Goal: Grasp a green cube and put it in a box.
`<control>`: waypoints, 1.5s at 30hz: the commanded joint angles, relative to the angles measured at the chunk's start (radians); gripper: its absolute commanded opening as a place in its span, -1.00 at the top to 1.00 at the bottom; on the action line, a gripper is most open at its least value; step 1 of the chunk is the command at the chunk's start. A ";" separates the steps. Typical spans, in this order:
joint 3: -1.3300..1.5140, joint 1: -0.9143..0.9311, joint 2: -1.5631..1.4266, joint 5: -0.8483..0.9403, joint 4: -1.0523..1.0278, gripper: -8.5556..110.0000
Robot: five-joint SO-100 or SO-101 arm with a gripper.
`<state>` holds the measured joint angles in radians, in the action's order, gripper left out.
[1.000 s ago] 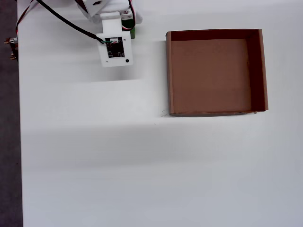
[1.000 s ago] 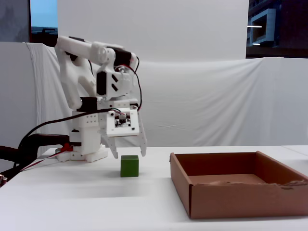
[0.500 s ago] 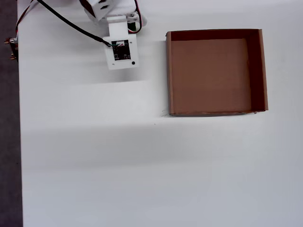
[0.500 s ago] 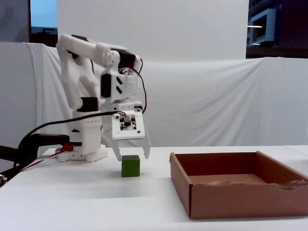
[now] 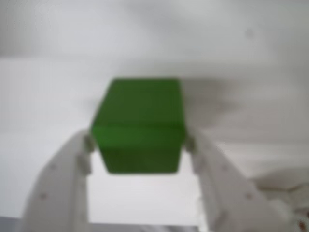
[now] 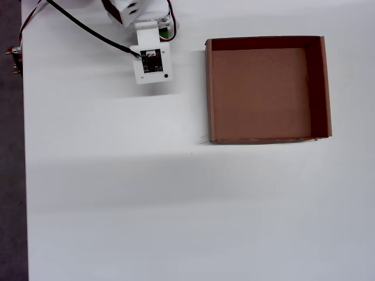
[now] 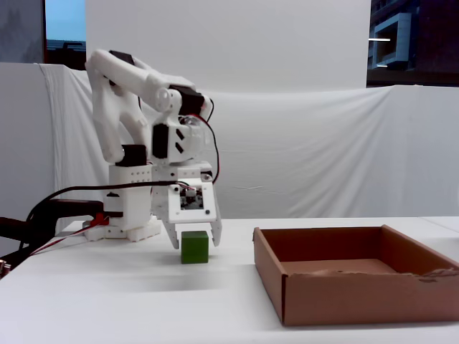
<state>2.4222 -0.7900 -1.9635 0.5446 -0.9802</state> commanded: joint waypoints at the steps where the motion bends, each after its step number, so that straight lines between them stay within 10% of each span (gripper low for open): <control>1: -0.005 -0.006 -0.014 -0.006 0.003 0.42; 45: 0.003 -0.005 -0.081 -0.018 -0.003 0.59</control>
<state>2.4283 -0.7900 -1.9972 0.5354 -0.9817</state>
